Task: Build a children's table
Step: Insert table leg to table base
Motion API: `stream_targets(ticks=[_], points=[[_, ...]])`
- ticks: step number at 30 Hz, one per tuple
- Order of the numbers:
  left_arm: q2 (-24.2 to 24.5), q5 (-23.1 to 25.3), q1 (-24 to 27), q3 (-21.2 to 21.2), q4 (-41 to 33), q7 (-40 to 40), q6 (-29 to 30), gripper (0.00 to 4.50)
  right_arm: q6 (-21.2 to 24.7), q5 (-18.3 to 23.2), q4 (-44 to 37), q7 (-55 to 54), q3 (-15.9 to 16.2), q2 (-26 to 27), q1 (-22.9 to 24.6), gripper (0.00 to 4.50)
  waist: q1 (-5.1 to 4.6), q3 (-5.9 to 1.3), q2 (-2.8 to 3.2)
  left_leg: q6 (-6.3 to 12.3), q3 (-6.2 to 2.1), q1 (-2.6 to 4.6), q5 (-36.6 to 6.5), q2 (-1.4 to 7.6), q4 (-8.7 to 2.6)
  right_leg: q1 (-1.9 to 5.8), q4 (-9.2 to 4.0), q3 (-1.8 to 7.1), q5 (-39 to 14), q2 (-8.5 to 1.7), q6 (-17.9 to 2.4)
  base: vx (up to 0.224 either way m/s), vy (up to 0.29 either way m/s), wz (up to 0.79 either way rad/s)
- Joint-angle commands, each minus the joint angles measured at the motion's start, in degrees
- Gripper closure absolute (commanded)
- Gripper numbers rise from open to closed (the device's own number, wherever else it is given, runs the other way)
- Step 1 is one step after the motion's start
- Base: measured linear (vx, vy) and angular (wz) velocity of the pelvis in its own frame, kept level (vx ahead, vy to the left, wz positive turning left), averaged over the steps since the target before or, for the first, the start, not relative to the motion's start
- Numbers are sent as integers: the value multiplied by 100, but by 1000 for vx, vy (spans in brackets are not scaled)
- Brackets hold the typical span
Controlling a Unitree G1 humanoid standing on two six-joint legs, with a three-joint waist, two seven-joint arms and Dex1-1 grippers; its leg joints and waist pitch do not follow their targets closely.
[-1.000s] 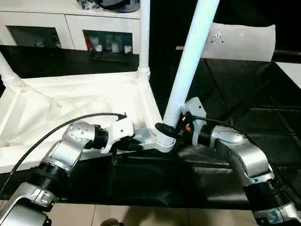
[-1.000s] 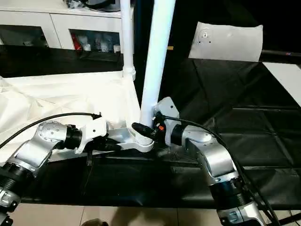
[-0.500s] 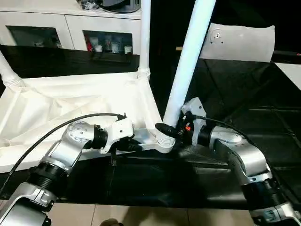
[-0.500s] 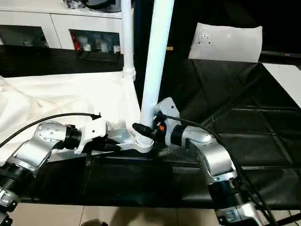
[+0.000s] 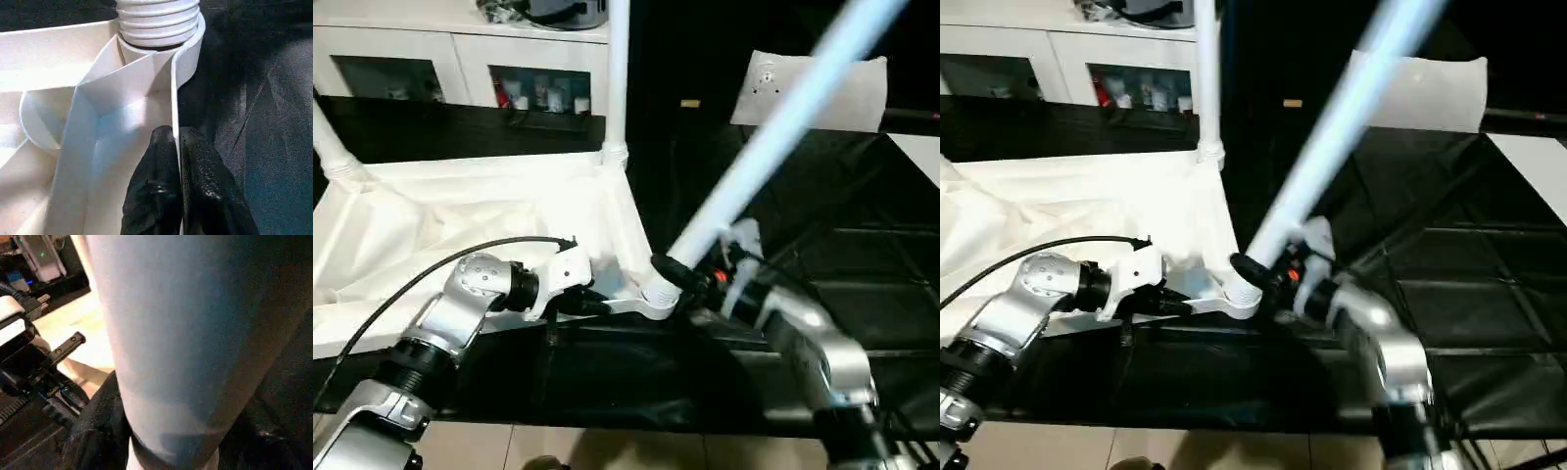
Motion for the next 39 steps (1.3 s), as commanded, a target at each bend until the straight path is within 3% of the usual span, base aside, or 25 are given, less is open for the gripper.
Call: stream_targets(ticks=[1, 3, 4, 5, 8, 21, 26, 27, 28, 30, 33, 34, 39], points=[[136, 122, -27, 160, 60, 142, -24, 450, -49, -561, 231, -6, 333, -244, 369, 261, 17, -294, 75, -262, -25, 109, -1568, 146, -421, 152, -432, 98, -437, -319, -1159, 0, 0, 0], [142, 124, -24, 149, 53, 130, -25, 450, -98, -618, 226, 6, 369, -263, 369, 261, 20, -291, 89, -251, -30, 110, -1555, 148, -425, 150, -435, 99, -481, -325, -1150, 0, 0, 0], [176, 147, -23, 91, 23, 59, -60, 450, -265, -950, 220, 144, 678, -445, 311, 261, 14, -280, 90, -260, -32, 109, -1613, 151, -436, 142, -449, 99, -608, -322, -1127, 0, 0, 0], [185, 155, -25, 73, 16, 41, -72, 450, -299, -1029, 234, 188, 752, -485, 290, 261, 15, -278, 92, -274, -35, 113, -1639, 154, -438, 140, -453, 99, -659, -322, -1118, 0, 0, 0], [210, 210, -26, -29, -15, -34, -152, 450, -427, -1237, 411, 412, 1012, -592, 172, 261, 3, -275, 51, -238, -30, 104, -1646, 152, -437, 141, -457, 109, -684, -320, -1084, 0, 0, 0], [316, 405, -376, -525, 208, -855, -855, 450, -495, -870, 843, 1882, 1639, -634, -57, 261, -7, -288, 27, -168, -36, 140, -1842, 161, -464, 132, -471, 105, -613, -313, -1137, 0, 0, 0], [218, 551, -691, -648, 567, -972, -1078, 450, -545, -919, 944, 2264, 1788, -599, -104, 261, 44, -267, 33, -262, -50, 182, -2259, 183, -505, 92, -515, 112, -1188, -342, -1116, 0, 0, 0], [208, 580, -727, -654, 626, -950, -1093, 450, -554, -934, 947, 2277, 1808, -594, -106, 261, 56, -266, 64, -292, -61, 193, -2318, 192, -512, 87, -515, 112, -1235, -349, -1113, 0, 0, 0], [199, 629, -779, -664, 719, -908, -1115, 450, -569, -959, 938, 2282, 1843, -585, -102, 261, 66, -231, 51, -340, -71, 220, -2614, 194, -542, 67, -554, 110, -1600, -352, -1066, 0, 0, 0], [219, 718, -841, -680, 880, -821, -1165, 450, -582, -969, 892, 2255, 1888, -556, -88, 261, 74, -226, 59, -391, -95, 281, -2939, 190, -558, 59, -609, 119, -2111, -381, -970, 0, 0, 0], [237, 775, -860, -672, 1009, -756, -1214, 450, -629, -1010, 881, 2241, 1912, -536, -74, 261, 82, -263, 30, -362, -95, 262, -2712, 198, -569, 89, -594, 131, -1762, -376, -993, 0, 0, 0], [241, 789, -869, -665, 1059, -754, -1237, 450, -653, -1028, 888, 2243, 1908, -523, -70, 261, 84, -265, 29, -324, -76, 238, -2506, 191, -567, 106, -568, 123, -1410, -359, -1058, 0, 0, 0], [327, 782, -823, -531, 1132, -612, -1168, 450, -774, -1078, 984, 2109, 1771, -397, -46, 261, 90, -274, 26, -263, -60, 203, -2253, 186, -563, 123, -557, 114, -1295, -359, -1050, 0, 0, 0]])
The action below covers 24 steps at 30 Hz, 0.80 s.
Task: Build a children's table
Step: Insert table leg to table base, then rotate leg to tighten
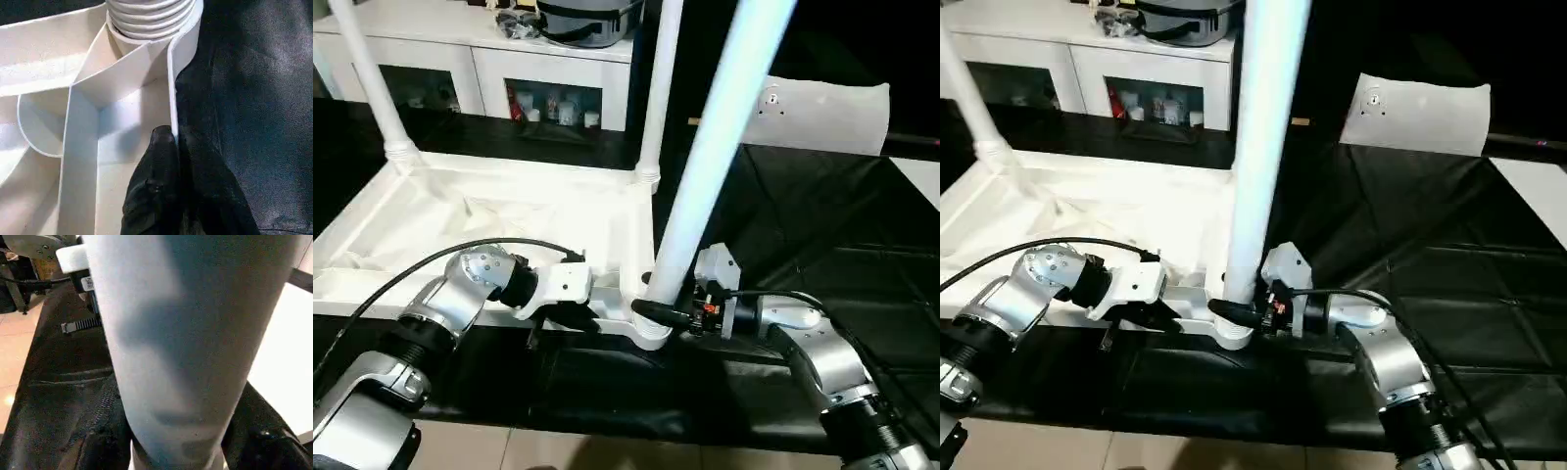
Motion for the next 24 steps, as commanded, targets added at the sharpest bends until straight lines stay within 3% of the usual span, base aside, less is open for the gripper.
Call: stream_targets(ticks=[1, 6, 11, 13, 18, 19, 20, 24], points=[[89, 284, -103, 147, 85, 434, 101, 450, 211, -267, 485, 207, 755, 153, 389, 261, -5, -117, 95, -281, -70, 81, -2386, 195, -433, 0, -500, 130, -1572, -370, -1002, 0, 0, 0], [166, -35, 241, 474, -505, 589, 735, 450, 38, -269, 622, -348, 439, 392, 364, 261, -51, -95, 120, -377, -107, 85, -2700, 215, -477, -49, -537, 142, -2161, -393, -904, 0, 0, 0], [200, -488, 1096, 956, -1885, 978, 1936, 450, -87, -433, 958, -1513, -54, 760, 266, 261, -211, -72, 153, -423, -148, -9, -2796, 186, -524, -42, -534, 103, -2343, -368, -878, 0, 0, 0], [162, -519, 1472, 1051, -2461, 1194, 2374, 450, -130, -462, 1155, -2022, -300, 939, 163, 261, -292, -90, 162, -408, -150, -50, -2648, 167, -529, -23, -531, 95, -2141, -333, -820, -4, 12, -11], [-208, -442, 1965, 1065, -3404, 1626, 3289, 450, -280, -497, 1686, -2866, -618, 1221, -238, 261, -417, -82, 164, -348, -105, -34, -2561, 161, -488, -57, -534, 108, -1806, -311, -960, 0, 0, 0], [-386, -379, 2000, 1024, -3651, 1849, 3618, 450, -316, -485, 1876, -3118, -704, 1309, -399, 261, -413, -88, 135, -308, -78, -1, -2551, 156, -462, -83, -554, 125, -1841, -301, -953, 0, 0, 0], [-516, -350, 2005, 975, -3828, 2009, 3884, 450, -369, -489, 2031, -3312, -764, 1375, -526, 261, -414, -86, 147, -301, -87, -13, -2514, 157, -464, -72, -545, 128, -1821, -306, -964, 0, 0, 0], [-887, -198, 1854, 838, -3895, 2431, 4241, 450, -430, -452, 2313, -3585, -907, 1530, -790, 261, -380, -94, 128, -247, -51, 1, -2266, 152, -435, -75, -551, 129, -1553, -277, -964, 0, 0, 0]])
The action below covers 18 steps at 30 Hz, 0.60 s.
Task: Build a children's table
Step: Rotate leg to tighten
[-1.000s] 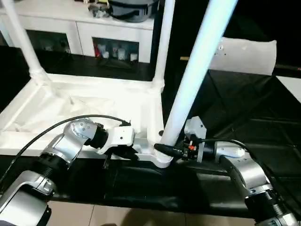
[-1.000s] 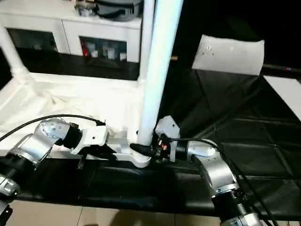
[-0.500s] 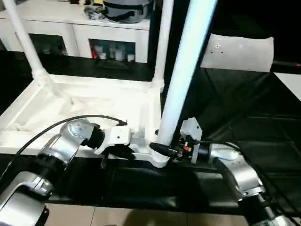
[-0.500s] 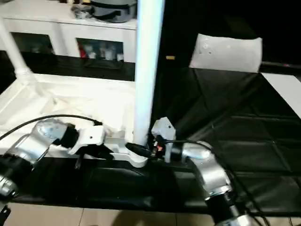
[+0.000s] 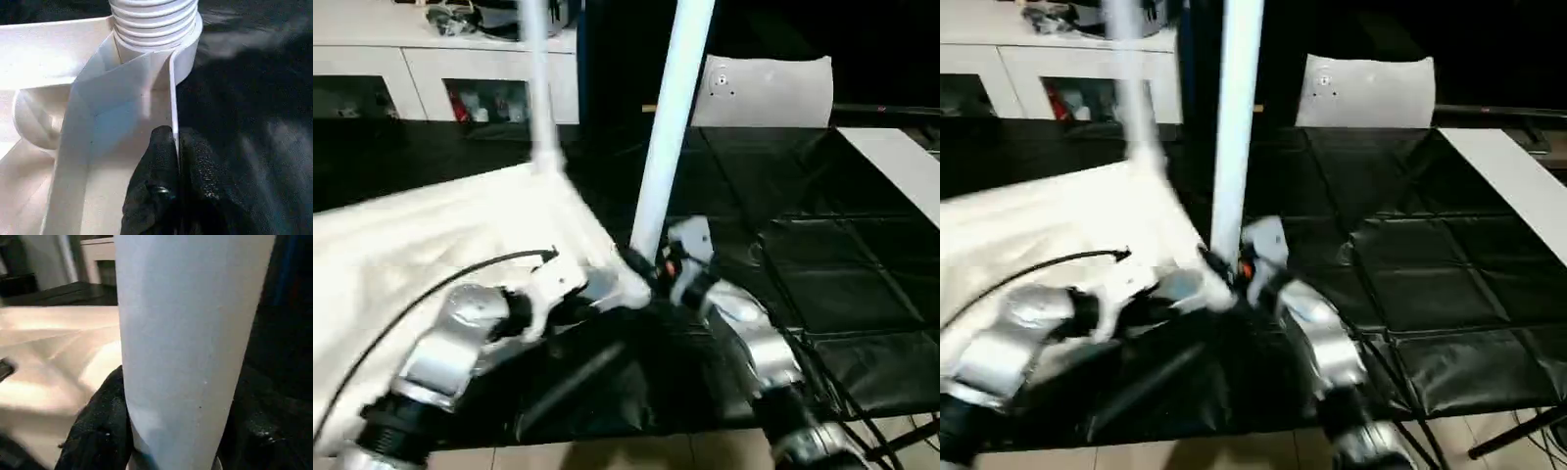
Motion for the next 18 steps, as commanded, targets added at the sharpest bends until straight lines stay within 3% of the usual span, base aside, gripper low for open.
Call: stream_targets(ticks=[1, 6, 12, 16, 18], points=[[-133, -91, -115, -388, -340, -97, 29, 450, 242, -194, 616, -452, -263, -56, 58, 261, 67, -141, 106, -196, -49, 21, -2166, 135, -415, 60, -518, 136, -1422, -272, -919, 0, 0, 0], [-122, 38, -206, -488, -294, -5, 73, 450, 176, -171, 753, -426, -239, -13, 32, 261, 103, -144, 98, -183, -47, 2, -2024, 133, -419, 88, -498, 120, -1166, -268, -881, 0, 0, 0], [126, 275, -205, -715, -315, -52, 240, 450, 50, -240, 1035, -471, -202, 53, -41, 261, 79, -119, 109, -244, -71, 4, -2359, 132, -445, 59, -535, 113, -1706, -279, -807, 0, 0, 0], [153, 306, -227, -730, -263, 25, 303, 450, 97, -178, 1075, -309, -191, 77, -69, 261, 73, -116, 122, -242, -65, 7, -2314, 139, -444, 57, -533, 117, -1588, -279, -853, 0, 0, 0], [137, 350, -280, -715, -169, 107, 369, 450, 110, -183, 1101, -221, -155, 63, -95, 205, 67, -111, 118, -238, -60, 11, -2349, 137, -443, 50, -536, 118, -1632, -276, -859, 0, 0, 0]])
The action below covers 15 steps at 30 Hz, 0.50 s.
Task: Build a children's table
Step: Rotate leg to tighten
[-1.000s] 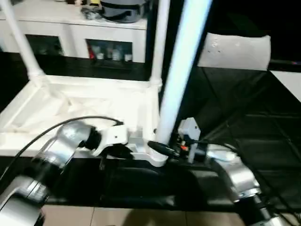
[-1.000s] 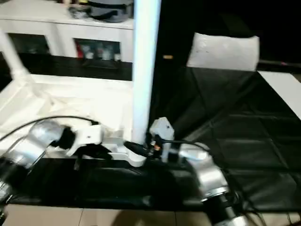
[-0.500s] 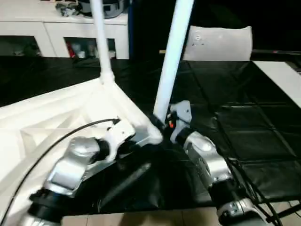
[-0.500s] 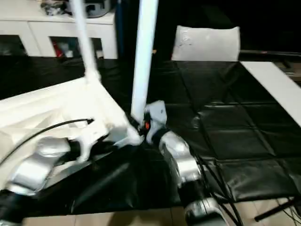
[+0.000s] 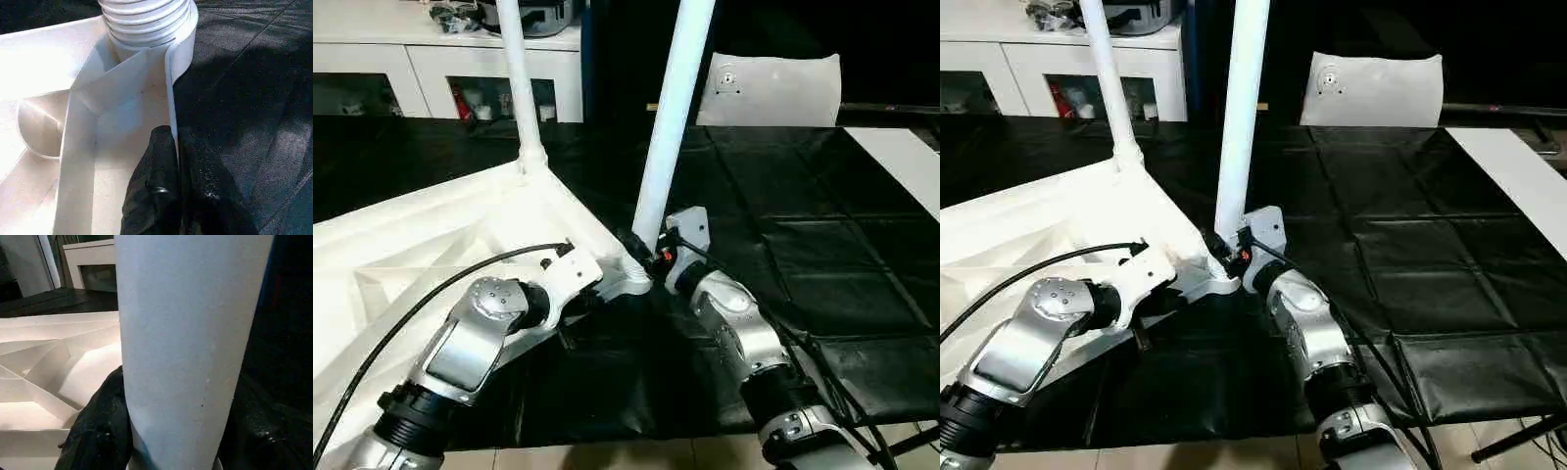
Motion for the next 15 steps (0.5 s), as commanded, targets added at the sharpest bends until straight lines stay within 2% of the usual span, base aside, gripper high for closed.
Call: stream_targets(ticks=[1, 3, 9, 11, 14, 15], points=[[1, 38, -52, -313, -7, -89, 65, 450, 407, -111, 639, -85, -38, -71, 127, 205, 34, -123, 101, -212, -60, 9, -2366, 127, -439, 47, -540, 136, -1707, -281, -858, 0, 0, 0], [4, 53, -76, -294, 68, -64, 16, 450, 391, -109, 649, -66, -35, -74, 125, 184, 41, -131, 112, -216, -56, 28, -2385, 126, -430, 31, -551, 138, -1743, -281, -888, 0, 0, 0], [46, 65, -138, -271, 165, -54, -86, 450, 329, -169, 565, 192, 74, -132, 180, 128, 104, -145, 123, -179, -35, 0, -2012, 136, -421, 76, -502, 134, -1099, -278, -971, 0, 0, 0], [79, 92, -189, -240, 288, -22, -216, 450, 311, -174, 386, 301, 119, -202, 305, 117, 120, -152, 137, -191, -32, 1, -1932, 137, -415, 84, -494, 127, -978, -273, -988, 0, 0, 0], [121, 96, -228, -235, 364, -21, -331, 450, 400, -86, 146, 428, 102, -271, 459, 82, 156, -166, 111, -99, -16, -35, -1578, 122, -386, 142, -457, 119, -575, -269, -1010, 0, 0, 0], [150, 86, -249, -225, 415, -40, -401, 450, 458, 5, -67, 501, 69, -313, 599, 82, 170, -154, 130, -75, -9, -30, -1554, 124, -387, 133, -467, 119, -577, -272, -1007, 0, 0, 0]])
